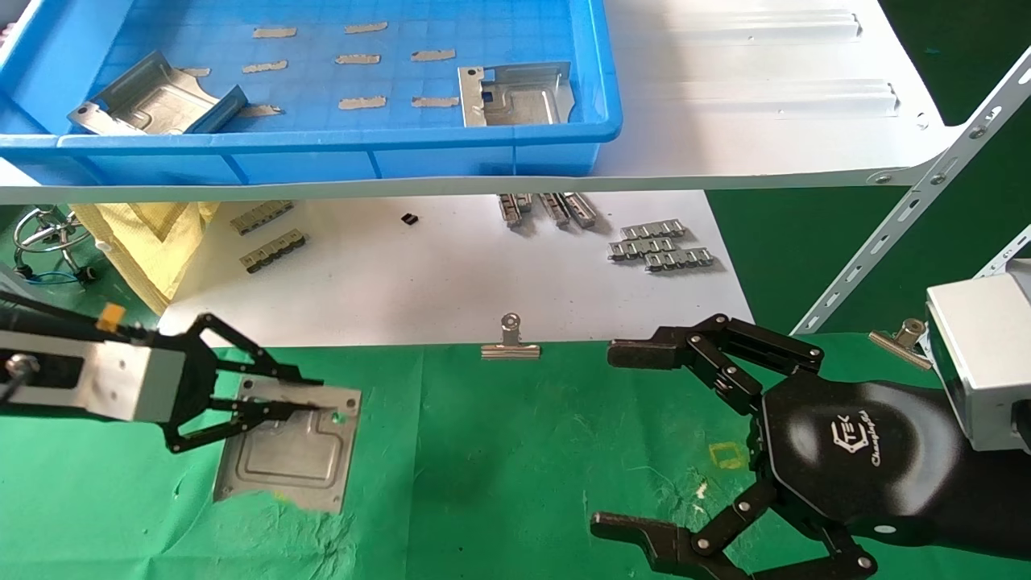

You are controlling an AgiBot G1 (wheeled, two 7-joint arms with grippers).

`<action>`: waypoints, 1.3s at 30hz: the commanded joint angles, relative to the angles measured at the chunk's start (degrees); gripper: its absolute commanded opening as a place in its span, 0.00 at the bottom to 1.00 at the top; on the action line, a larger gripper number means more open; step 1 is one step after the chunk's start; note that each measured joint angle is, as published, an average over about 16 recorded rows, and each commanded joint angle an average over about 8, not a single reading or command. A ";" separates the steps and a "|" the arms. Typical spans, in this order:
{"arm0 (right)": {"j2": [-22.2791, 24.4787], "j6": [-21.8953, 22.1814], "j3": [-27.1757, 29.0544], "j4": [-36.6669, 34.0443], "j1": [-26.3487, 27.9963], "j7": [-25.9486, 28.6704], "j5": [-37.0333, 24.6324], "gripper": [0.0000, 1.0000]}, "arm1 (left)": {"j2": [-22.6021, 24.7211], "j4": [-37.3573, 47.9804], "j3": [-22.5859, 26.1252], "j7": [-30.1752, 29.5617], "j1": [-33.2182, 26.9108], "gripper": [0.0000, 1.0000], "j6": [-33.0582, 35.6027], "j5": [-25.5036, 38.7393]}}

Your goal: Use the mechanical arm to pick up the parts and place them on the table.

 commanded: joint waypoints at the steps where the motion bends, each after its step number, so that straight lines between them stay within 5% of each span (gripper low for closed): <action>1: 0.00 0.00 0.00 0.00 0.00 0.00 0.00 1.00 | 0.82 2.31 1.83 2.07 0.05 0.00 -0.08 1.20; 6: 0.00 0.00 -0.01 0.00 0.00 0.00 0.00 1.00 | 3.42 8.76 4.08 4.73 0.22 0.03 -0.45 2.33; 13: 0.00 0.00 -0.01 0.00 0.00 -0.01 0.01 1.00 | 6.47 16.20 5.74 8.33 0.44 0.84 -1.66 3.57; 15: 0.01 0.01 -0.01 0.00 0.00 -0.01 0.01 1.00 | 7.20 17.70 6.15 9.60 0.34 0.98 -2.30 4.17; 26: 0.01 0.01 -0.02 0.00 0.01 -0.01 0.02 1.00 | 8.95 23.69 5.95 12.03 -1.15 1.00 -1.38 3.84; 39: 0.01 0.02 -0.03 -0.01 0.00 -0.02 0.02 1.00 | 5.15 25.87 -1.89 -4.24 4.63 1.00 1.04 -9.65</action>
